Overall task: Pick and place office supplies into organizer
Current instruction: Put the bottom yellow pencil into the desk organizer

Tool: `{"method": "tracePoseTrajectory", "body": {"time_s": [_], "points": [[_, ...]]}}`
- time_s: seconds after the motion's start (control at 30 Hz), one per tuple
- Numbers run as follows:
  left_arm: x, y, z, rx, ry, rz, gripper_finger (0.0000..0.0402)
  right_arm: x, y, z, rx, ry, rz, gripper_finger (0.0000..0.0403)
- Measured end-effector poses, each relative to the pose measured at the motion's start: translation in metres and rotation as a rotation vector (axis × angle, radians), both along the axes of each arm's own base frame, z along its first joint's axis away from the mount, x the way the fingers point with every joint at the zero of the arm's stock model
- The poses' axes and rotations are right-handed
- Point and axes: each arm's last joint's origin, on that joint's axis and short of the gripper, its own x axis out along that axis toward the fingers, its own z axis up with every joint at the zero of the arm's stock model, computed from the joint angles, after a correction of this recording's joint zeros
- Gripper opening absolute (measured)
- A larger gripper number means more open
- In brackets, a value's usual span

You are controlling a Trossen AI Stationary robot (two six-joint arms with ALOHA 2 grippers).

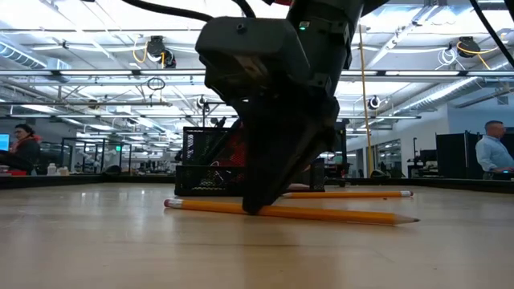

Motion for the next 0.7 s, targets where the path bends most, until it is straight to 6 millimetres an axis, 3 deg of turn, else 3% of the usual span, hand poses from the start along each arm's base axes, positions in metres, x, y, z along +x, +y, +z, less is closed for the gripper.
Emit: {"method": "tracePoseTrajectory", "body": {"time_s": [0.3, 0.7], "points": [[0.000, 0.000, -0.001, 0.008, 0.011, 0.000, 0.0093, 0.001, 0.001, 0.010, 0.017, -0.035, -0.012, 0.0075], [0.000, 0.000, -0.002, 0.014, 0.018, 0.000, 0.0093, -0.003, 0.004, 0.049, -0.130, -0.193, 0.024, 0.0118]]}}
